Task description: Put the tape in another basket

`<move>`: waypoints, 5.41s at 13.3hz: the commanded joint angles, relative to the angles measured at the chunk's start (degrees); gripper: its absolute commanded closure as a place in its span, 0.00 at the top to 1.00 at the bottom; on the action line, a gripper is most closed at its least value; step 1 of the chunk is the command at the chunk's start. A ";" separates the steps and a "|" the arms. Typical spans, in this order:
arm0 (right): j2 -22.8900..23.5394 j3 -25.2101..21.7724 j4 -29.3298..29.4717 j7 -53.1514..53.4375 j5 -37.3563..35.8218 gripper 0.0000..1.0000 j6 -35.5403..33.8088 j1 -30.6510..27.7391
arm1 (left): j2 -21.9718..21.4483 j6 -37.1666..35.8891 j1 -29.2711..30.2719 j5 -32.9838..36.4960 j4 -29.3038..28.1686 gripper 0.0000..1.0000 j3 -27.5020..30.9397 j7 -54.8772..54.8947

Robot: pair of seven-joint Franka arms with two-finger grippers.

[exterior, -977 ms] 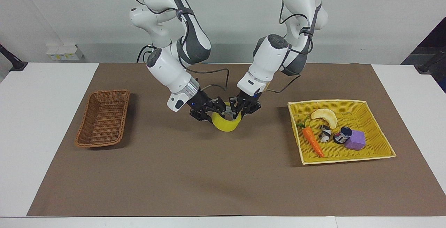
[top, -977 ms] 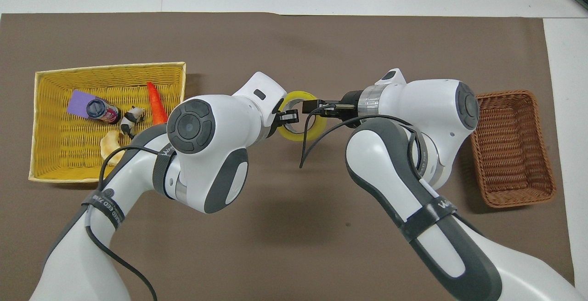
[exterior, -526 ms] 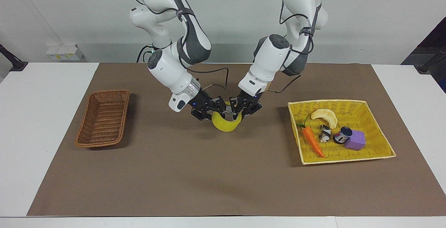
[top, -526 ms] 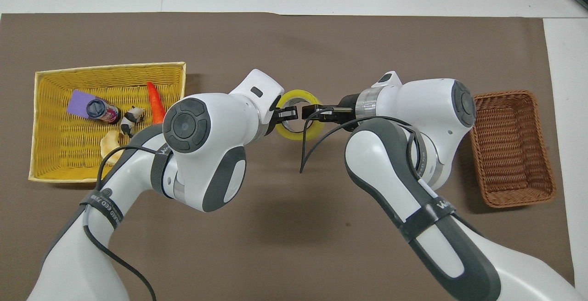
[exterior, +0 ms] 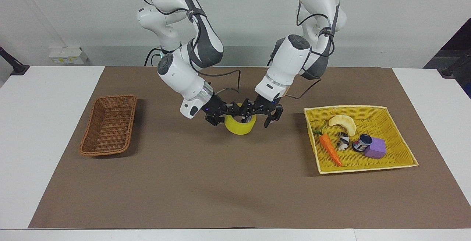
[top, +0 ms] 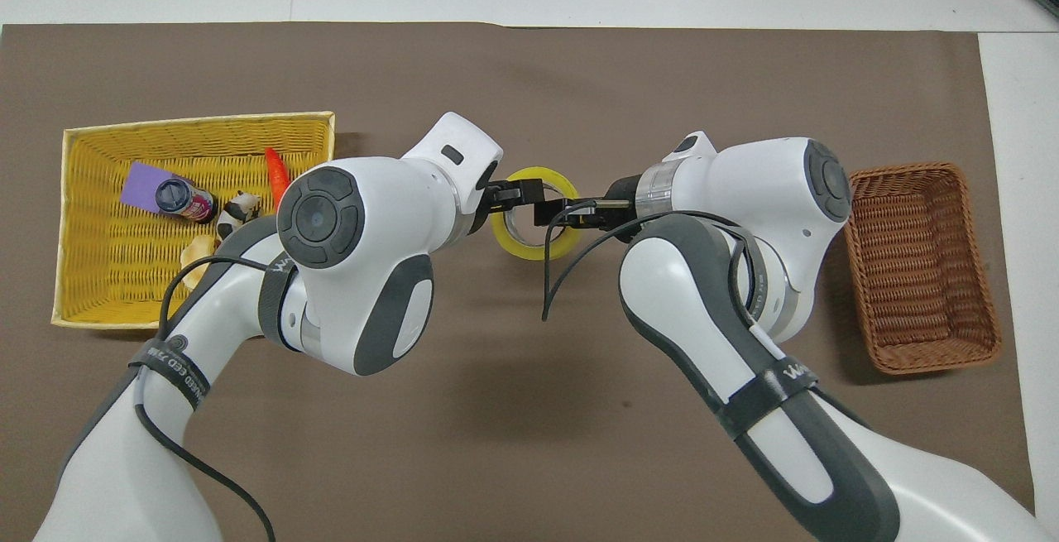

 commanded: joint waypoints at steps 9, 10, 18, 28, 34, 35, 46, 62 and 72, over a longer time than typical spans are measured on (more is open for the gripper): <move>-1.58 -0.16 -1.08 11.73 -19.27 0.00 -14.22 -7.21 | -10.59 -24.15 16.51 11.05 4.00 1.00 0.62 25.64; -1.58 -0.16 -1.08 12.69 -21.56 0.00 -15.45 -8.17 | -10.76 -27.49 17.57 12.19 6.63 1.00 0.62 26.87; -1.41 -0.07 2.77 14.02 -37.64 0.00 -23.62 -18.53 | -12.16 -45.98 25.04 14.58 19.57 1.00 1.15 36.72; -1.94 -0.24 5.25 12.27 -60.49 0.00 -28.21 -30.85 | -14.63 -46.42 29.00 13.79 16.94 1.00 0.89 40.33; -4.13 -0.16 -4.94 5.24 -61.13 1.00 -20.04 -37.27 | -14.98 -50.19 30.67 13.52 16.94 1.00 0.97 39.63; -4.13 -0.16 -4.68 4.45 -61.13 1.00 -20.38 -36.92 | -14.98 -50.81 30.59 13.52 17.29 1.00 0.98 39.54; -4.22 4.84 8.31 6.37 -56.23 1.00 -21.26 -34.81 | -16.30 -54.94 30.59 11.41 18.87 1.00 2.29 39.28; -13.87 11.09 23.37 2.08 -45.31 1.00 -49.05 -35.16 | -16.30 -54.94 30.50 11.41 18.87 1.00 2.21 39.28; -16.26 10.92 19.40 2.25 -43.99 1.00 -47.36 -35.69 | -16.30 -54.94 30.50 11.32 18.87 1.00 2.21 39.28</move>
